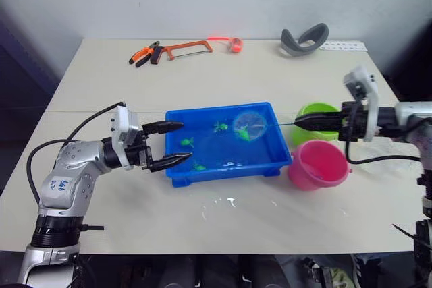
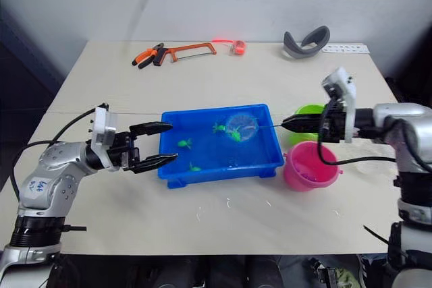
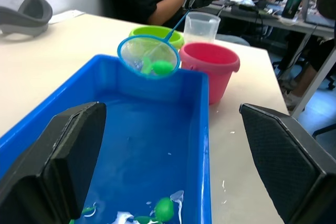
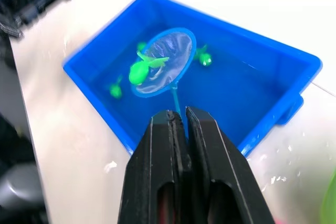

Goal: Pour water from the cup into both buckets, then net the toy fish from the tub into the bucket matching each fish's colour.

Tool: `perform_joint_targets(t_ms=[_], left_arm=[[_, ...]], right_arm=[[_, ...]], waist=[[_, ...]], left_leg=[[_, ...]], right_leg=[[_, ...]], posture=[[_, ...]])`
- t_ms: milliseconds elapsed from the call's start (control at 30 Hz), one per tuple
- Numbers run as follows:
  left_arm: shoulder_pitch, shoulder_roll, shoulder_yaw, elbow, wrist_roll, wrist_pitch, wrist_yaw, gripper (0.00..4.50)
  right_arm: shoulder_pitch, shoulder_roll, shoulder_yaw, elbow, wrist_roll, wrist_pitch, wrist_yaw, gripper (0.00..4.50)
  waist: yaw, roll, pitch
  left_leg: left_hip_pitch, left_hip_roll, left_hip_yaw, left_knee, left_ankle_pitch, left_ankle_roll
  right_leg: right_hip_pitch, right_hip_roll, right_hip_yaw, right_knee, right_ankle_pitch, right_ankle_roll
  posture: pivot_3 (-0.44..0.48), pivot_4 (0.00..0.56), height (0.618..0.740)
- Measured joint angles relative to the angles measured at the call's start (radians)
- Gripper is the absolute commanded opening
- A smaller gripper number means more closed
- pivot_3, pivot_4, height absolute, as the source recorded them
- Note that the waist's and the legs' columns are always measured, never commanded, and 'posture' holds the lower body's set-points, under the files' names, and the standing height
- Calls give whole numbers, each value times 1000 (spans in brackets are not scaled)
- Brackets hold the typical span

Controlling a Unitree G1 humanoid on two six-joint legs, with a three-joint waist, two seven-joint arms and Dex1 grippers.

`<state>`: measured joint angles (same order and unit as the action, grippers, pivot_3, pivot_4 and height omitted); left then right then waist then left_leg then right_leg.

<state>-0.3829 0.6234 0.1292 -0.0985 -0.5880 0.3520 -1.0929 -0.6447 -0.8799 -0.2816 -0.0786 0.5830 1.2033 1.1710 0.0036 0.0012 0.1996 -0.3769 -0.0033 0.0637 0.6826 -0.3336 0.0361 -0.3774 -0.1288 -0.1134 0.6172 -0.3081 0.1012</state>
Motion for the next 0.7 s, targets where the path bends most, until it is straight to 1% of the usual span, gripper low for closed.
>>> perform_joint_targets(t_ms=[100,200,267,300,367,467,567,700], left_arm=[[-31,-28,-8,3,-9,15,-1,4422],[-55,-60,-30,3,-15,34,6,4422],[-63,-70,-38,3,-16,49,10,4422],[-73,-85,-44,2,-18,59,16,4422],[-82,-104,-51,2,-24,74,27,4422],[-112,-145,-68,8,-23,94,63,4422],[-129,-154,-85,17,-12,93,77,4422],[-154,-180,-121,36,5,93,86,4422]], right_arm=[[38,8,-142,-89,72,153,-99,0],[75,32,-278,-171,129,253,-185,0],[117,32,-346,-218,150,276,-224,0],[167,30,-399,-255,152,270,-243,0],[235,29,-455,-291,150,248,-271,0],[355,40,-507,-346,99,111,-334,0],[445,80,-512,-354,47,-24,-386,0],[493,103,-512,-330,-2,-160,-434,0]], waist=[[3,0,0],[8,0,0],[11,0,0],[15,0,0],[21,0,0],[25,0,0],[23,0,0],[20,0,0]], left_leg=[[0,0,0,0,0,0],[0,0,0,0,0,0],[0,0,0,-1,0,0],[0,0,0,-1,0,0],[0,-1,1,-1,0,0],[0,-2,1,-1,1,1],[1,-2,3,-1,1,2],[1,-1,3,-1,1,1]], right_leg=[[0,0,0,0,0,0],[0,0,0,0,0,0],[0,0,0,0,0,0],[0,1,0,0,0,0],[0,1,1,-1,0,0],[1,1,1,-1,1,2],[1,2,3,-1,1,3],[1,9,5,-1,1,3]], posture=[[0,150,740],[0,150,740],[0,150,740],[0,150,740],[0,150,740],[0,150,740],[0,150,740],[0,150,740]])
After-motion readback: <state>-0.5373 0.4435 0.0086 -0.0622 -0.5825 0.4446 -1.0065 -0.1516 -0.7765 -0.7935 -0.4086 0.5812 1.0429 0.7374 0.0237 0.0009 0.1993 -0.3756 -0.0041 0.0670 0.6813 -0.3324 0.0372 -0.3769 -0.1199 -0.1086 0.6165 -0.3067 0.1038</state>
